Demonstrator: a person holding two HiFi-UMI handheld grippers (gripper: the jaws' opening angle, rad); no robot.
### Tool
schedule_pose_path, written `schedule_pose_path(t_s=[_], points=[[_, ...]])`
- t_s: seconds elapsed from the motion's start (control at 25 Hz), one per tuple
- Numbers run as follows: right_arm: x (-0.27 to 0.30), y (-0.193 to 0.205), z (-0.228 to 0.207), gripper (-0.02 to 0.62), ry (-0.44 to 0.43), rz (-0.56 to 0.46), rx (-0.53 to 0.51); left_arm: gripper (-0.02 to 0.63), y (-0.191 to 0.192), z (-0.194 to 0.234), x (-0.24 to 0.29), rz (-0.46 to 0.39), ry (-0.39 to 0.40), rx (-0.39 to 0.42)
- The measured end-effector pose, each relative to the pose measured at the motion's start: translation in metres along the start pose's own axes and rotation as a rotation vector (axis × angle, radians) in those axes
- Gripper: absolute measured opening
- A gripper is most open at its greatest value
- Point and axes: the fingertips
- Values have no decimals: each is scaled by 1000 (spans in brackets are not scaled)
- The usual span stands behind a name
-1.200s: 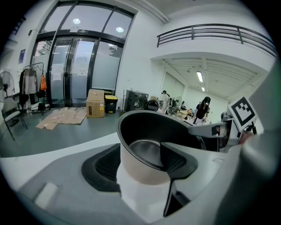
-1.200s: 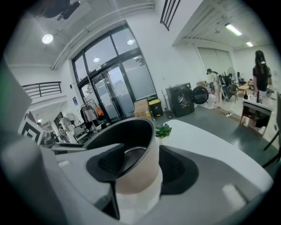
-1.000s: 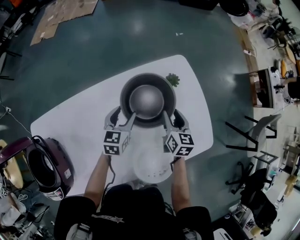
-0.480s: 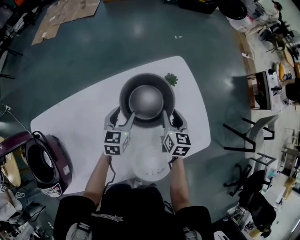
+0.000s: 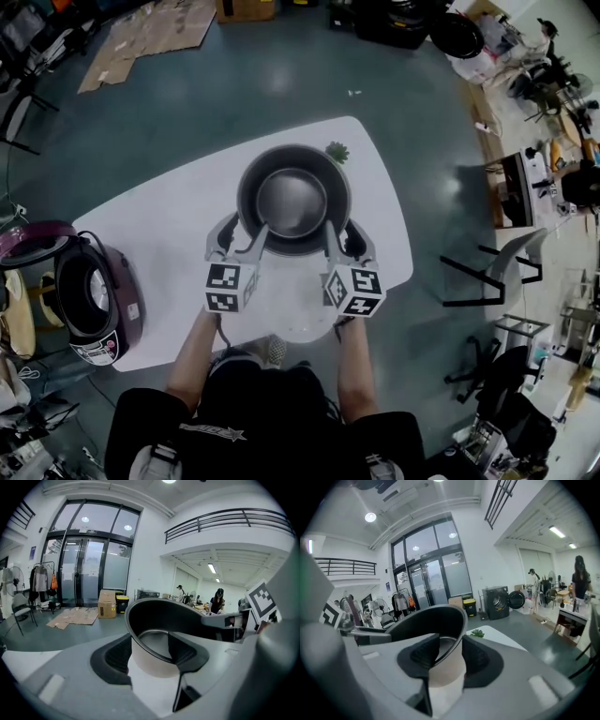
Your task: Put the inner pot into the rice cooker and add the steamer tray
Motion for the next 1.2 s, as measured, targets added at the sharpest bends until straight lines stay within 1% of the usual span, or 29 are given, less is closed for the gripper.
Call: schedule_pose_path(t_s=[0.28,0.56,1.04,1.2], points=[[-67,-1,25,146,-21,-48,-16,255,-2,-26,-68,-48,-17,1],[-134,9,50,146,-43,-90,-35,250,4,-51,-136,-82,-45,16],[-254,51,98,146,-89,-127,-63,249,41,-98,-269,-131,-102,11],[-280,57,118,146,-123,-134,-79,249,47,-102,-307,-146,-137,1]])
Point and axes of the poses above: the fingertips, and each gripper's own axes: x forward along the fingers, z to its left, y out of its underside, and after that the axes turned 5 degrees about x, right-handed
